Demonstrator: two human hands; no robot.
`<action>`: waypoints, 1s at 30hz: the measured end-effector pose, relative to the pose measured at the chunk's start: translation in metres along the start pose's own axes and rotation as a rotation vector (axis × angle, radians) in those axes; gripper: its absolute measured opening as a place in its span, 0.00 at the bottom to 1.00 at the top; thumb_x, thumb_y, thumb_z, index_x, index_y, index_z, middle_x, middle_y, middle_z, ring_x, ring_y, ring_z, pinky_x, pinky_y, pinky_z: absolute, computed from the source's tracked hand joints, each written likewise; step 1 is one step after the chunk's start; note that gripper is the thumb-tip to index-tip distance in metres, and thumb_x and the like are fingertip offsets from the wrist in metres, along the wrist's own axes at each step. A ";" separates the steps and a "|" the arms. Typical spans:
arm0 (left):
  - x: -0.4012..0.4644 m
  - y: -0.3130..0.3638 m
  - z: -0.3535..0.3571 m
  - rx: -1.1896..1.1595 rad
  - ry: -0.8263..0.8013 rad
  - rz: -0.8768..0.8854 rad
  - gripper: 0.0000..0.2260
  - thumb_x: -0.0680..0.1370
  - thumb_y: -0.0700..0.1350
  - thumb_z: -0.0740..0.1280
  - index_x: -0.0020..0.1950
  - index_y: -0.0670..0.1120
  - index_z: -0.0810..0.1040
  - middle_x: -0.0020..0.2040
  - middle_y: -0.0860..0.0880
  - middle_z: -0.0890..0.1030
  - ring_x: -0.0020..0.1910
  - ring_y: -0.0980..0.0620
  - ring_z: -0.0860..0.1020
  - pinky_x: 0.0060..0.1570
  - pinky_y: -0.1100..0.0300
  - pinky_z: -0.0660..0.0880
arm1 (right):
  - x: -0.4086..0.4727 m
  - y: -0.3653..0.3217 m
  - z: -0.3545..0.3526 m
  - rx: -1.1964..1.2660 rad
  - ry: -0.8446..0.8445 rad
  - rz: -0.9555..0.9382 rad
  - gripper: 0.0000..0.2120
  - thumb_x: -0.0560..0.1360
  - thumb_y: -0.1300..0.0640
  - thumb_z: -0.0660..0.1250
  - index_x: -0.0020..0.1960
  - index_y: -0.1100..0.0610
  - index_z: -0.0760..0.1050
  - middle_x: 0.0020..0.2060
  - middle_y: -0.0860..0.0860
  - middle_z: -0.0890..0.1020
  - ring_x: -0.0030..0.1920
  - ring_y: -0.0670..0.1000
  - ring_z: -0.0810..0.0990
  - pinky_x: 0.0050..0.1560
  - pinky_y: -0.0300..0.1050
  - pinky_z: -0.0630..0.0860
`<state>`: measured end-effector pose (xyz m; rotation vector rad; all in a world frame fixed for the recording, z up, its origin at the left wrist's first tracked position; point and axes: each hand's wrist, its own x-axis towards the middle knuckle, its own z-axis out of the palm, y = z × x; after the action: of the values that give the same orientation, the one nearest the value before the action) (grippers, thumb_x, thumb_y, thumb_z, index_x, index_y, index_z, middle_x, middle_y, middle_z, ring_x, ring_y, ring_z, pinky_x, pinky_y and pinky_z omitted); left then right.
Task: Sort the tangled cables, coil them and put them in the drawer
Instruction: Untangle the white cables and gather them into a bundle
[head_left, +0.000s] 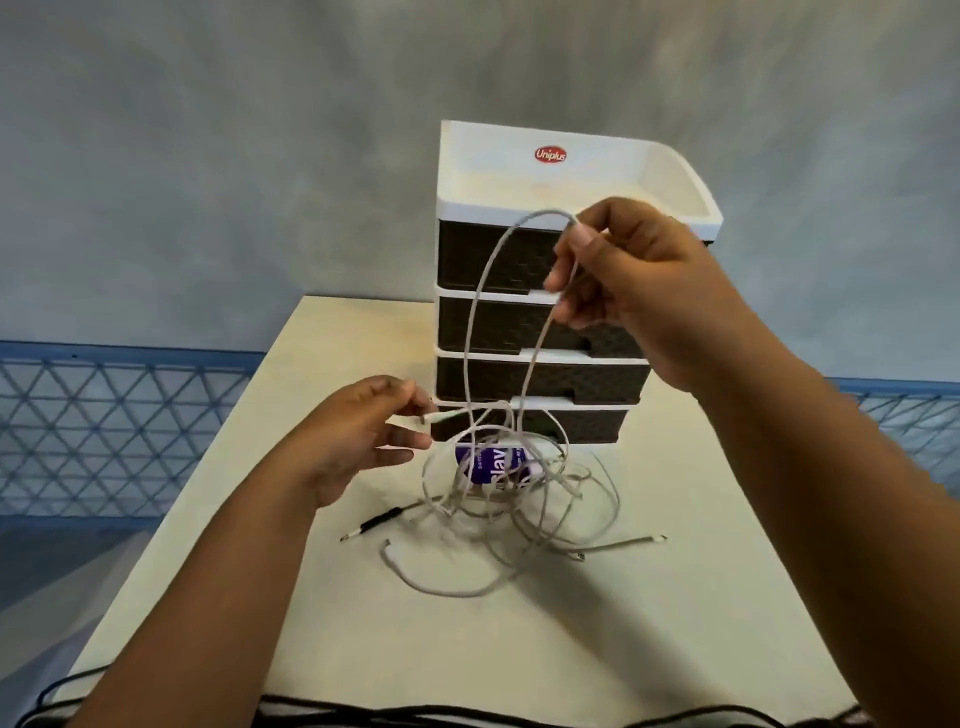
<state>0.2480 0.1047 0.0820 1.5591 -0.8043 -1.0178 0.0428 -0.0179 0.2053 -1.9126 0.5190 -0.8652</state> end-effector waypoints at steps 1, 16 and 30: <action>-0.001 -0.001 0.003 0.036 0.010 0.017 0.14 0.83 0.51 0.58 0.55 0.46 0.79 0.57 0.47 0.83 0.51 0.47 0.82 0.52 0.52 0.78 | 0.005 -0.009 -0.002 0.009 0.004 -0.028 0.08 0.83 0.58 0.59 0.47 0.56 0.73 0.38 0.55 0.82 0.36 0.54 0.81 0.39 0.48 0.78; 0.026 -0.016 0.050 0.629 0.103 0.305 0.06 0.80 0.54 0.64 0.47 0.55 0.78 0.46 0.52 0.83 0.46 0.52 0.81 0.51 0.50 0.78 | 0.047 -0.079 -0.029 -0.038 0.029 -0.211 0.08 0.83 0.59 0.57 0.49 0.61 0.73 0.39 0.58 0.81 0.37 0.57 0.82 0.42 0.50 0.80; 0.006 0.010 0.021 0.310 0.240 0.640 0.04 0.79 0.46 0.68 0.45 0.52 0.81 0.39 0.57 0.80 0.39 0.59 0.77 0.40 0.70 0.73 | -0.001 0.021 -0.044 -0.905 -0.320 0.496 0.16 0.77 0.39 0.64 0.52 0.52 0.76 0.43 0.53 0.83 0.45 0.52 0.82 0.53 0.53 0.79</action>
<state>0.2311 0.0887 0.0887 1.4856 -1.2224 -0.2441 0.0096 -0.0531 0.1996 -2.4709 1.2602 0.0517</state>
